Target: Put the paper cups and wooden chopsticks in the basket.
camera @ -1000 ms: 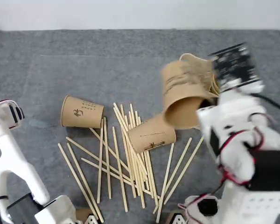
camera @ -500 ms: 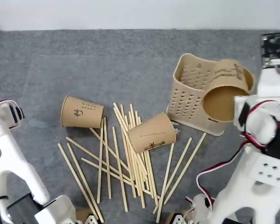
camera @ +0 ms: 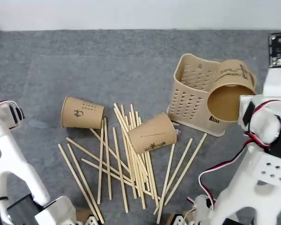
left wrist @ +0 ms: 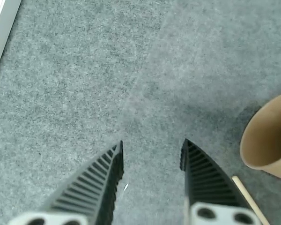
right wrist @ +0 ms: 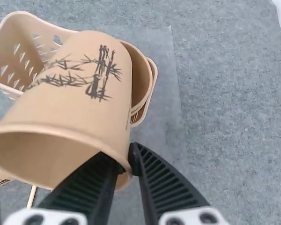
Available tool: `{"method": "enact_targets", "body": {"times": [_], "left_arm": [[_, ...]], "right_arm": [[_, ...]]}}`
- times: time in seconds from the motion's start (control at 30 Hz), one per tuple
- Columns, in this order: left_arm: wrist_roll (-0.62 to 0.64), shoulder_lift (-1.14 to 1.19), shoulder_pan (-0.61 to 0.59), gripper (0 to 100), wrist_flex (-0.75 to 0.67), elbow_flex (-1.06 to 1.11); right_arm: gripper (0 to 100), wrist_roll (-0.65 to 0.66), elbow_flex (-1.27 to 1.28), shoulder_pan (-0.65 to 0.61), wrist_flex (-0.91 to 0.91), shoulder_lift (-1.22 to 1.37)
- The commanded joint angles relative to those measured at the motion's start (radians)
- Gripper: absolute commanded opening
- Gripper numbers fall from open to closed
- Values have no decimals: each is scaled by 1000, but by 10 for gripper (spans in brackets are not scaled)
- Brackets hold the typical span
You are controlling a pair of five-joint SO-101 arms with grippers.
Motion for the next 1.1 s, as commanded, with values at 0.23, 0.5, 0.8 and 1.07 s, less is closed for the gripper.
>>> {"method": "enact_targets", "body": {"times": [0.23, 0.5, 0.8, 1.07], "left_arm": [[-8, -40, 3, 200, 0, -4], [-8, -41, 6, 200, 0, -5], [-8, -41, 8, 200, 0, -5], [-77, -41, 106, 202, 29, -25]], "right_arm": [[123, 0, -48, 54, -77, 114], [123, -6, -48, 48, -209, 124], [125, -28, -40, -74, -341, 125], [122, -34, -40, -133, -349, 130]]}}
